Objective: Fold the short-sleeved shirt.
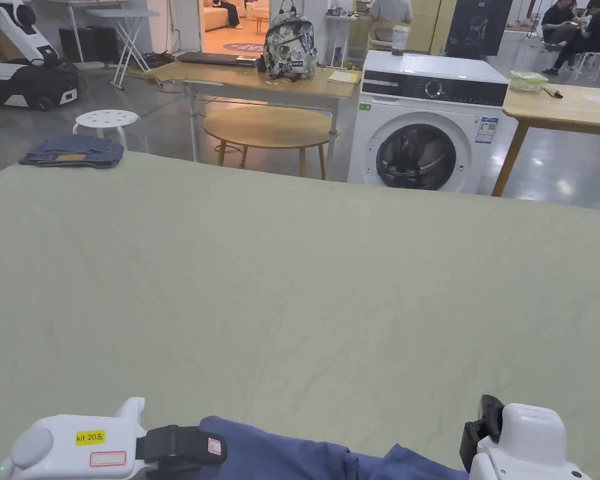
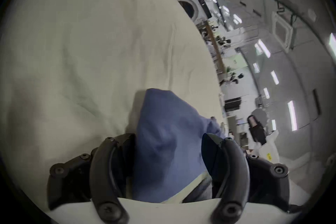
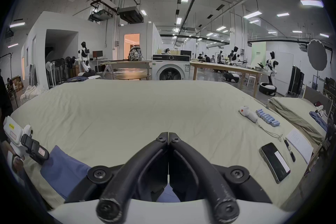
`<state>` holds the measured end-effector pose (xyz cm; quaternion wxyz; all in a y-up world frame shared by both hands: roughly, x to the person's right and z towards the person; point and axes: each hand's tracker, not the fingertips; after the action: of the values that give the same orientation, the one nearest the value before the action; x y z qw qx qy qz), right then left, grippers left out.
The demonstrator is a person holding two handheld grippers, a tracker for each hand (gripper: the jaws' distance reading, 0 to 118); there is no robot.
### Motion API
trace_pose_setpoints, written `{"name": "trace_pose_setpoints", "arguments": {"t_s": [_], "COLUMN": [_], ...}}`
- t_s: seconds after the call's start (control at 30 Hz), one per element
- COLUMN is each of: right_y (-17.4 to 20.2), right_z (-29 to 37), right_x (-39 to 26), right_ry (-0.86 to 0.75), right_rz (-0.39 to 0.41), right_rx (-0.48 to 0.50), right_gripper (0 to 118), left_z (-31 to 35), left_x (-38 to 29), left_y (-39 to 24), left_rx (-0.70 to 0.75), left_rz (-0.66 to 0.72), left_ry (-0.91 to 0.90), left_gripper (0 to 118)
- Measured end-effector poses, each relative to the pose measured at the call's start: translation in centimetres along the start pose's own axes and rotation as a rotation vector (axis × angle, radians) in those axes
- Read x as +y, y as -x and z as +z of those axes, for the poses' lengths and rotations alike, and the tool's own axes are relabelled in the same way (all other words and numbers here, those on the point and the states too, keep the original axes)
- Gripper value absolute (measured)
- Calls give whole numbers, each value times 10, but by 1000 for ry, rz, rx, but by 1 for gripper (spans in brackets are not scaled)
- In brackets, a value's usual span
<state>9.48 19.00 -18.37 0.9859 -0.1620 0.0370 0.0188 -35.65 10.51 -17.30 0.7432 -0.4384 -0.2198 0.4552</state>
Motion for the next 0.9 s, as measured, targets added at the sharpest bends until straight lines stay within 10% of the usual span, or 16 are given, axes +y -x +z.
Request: {"name": "trace_pose_setpoints", "arguments": {"t_s": [0.2, 0.9], "right_y": [0, 10], "right_z": [1, 1], "right_x": [-1, 6], "right_ry": [11, 0], "right_rz": [-7, 19], "right_rx": [-5, 22], "right_gripper": [0, 0], "left_z": [-21, 111], "left_x": [-8, 14], "left_y": [12, -82], "left_rx": [23, 272], "left_rz": [36, -192], "left_ry": [37, -172], "left_gripper": [11, 5]}}
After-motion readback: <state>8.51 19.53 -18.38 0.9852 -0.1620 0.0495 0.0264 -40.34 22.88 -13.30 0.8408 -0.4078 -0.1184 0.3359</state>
